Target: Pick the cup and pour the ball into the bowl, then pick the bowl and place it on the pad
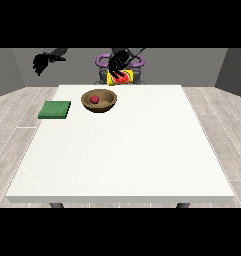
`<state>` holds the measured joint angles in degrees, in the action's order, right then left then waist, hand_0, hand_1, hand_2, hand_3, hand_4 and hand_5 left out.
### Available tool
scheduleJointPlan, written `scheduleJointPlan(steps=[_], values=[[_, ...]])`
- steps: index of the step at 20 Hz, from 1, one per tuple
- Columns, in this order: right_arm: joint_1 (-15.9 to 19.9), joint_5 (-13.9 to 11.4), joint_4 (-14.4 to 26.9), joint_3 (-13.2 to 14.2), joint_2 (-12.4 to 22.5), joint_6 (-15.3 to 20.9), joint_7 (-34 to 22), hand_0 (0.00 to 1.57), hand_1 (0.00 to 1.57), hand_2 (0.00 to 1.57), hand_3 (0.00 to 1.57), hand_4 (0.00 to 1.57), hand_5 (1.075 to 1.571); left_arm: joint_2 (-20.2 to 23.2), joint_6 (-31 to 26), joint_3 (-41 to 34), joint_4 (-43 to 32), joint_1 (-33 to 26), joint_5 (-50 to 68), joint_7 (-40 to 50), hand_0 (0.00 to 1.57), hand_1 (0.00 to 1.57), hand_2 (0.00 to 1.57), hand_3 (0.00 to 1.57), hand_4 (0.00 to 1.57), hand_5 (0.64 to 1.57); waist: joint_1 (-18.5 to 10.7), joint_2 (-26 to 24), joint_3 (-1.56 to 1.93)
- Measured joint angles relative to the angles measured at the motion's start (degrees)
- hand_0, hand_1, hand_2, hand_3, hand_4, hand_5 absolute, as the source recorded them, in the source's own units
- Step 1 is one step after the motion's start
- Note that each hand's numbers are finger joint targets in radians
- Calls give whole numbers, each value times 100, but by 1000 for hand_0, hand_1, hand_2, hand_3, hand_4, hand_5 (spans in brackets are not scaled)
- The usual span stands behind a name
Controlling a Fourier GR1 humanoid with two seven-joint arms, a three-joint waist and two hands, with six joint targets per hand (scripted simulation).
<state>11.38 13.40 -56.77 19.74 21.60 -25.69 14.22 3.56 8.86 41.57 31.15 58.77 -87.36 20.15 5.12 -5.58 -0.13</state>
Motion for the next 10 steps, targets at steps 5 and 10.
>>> scheduleJointPlan(steps=[5, 10], values=[[-266, 27, -61, 26, -87, 56, -17, 0, 0, 0, 0, 225, 1565, 71, 943, -1536, 563, -537, 1513, 171, 1023, 1023, 1257, 941, 1391, 1300, -232, -73, -42], [-240, -18, -197, -80, -357, 250, -8, 0, 0, 0, 0, 331, 1568, -212, 1820, -2767, 1291, -1322, 3330, -122, 0, 0, 0, 0, 0, 1541, -330, 255, -104]])
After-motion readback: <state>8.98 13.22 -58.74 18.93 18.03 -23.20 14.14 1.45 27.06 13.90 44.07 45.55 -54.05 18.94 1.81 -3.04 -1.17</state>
